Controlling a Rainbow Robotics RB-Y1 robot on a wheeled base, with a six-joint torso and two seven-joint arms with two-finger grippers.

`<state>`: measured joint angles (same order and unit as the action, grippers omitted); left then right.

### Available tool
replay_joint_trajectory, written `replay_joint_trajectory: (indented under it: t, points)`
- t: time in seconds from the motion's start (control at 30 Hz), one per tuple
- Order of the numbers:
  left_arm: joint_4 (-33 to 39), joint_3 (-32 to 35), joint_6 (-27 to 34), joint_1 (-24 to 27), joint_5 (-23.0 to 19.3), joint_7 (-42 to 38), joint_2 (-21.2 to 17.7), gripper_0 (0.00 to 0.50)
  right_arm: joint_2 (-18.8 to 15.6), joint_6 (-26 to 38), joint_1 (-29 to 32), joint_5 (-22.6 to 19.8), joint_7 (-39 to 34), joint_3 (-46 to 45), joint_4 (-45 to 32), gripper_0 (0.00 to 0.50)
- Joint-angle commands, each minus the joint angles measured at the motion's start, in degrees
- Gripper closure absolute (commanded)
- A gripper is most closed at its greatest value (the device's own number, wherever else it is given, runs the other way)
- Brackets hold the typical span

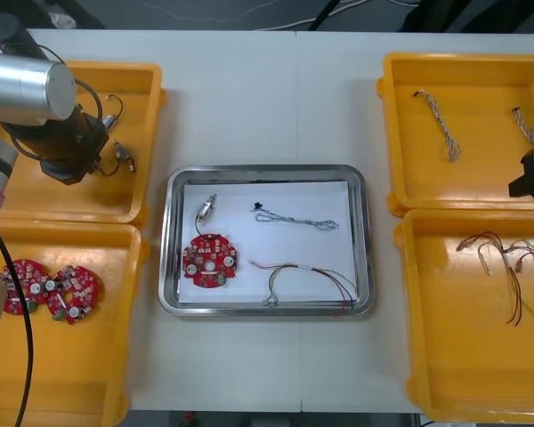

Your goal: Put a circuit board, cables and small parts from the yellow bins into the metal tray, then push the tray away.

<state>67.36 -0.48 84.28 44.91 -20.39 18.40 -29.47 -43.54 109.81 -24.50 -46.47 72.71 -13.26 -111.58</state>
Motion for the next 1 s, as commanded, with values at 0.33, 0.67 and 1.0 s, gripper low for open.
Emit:
replay_joint_trajectory:
  t: [0.33, 0.67, 1.0]
  points:
    - [0.67, 2.06, -0.17, 2.28, 0.18, -0.82, 0.82, 0.500, -3.13, 0.19, 7.19, -1.61, -2.75, -5.54, -6.90, 0.060]
    - [8.40, 3.82, 10.11, 2.28, -0.61, -0.29, -0.32, 0.500, -3.30, 0.19, 10.09, -2.23, -4.51, -6.95, -10.24, 0.062]
    - [16.05, 4.35, 18.28, 2.20, -4.30, 0.76, -3.31, 0.500, -3.22, 0.19, 10.71, -2.58, -4.77, -7.13, -11.38, 0.062]
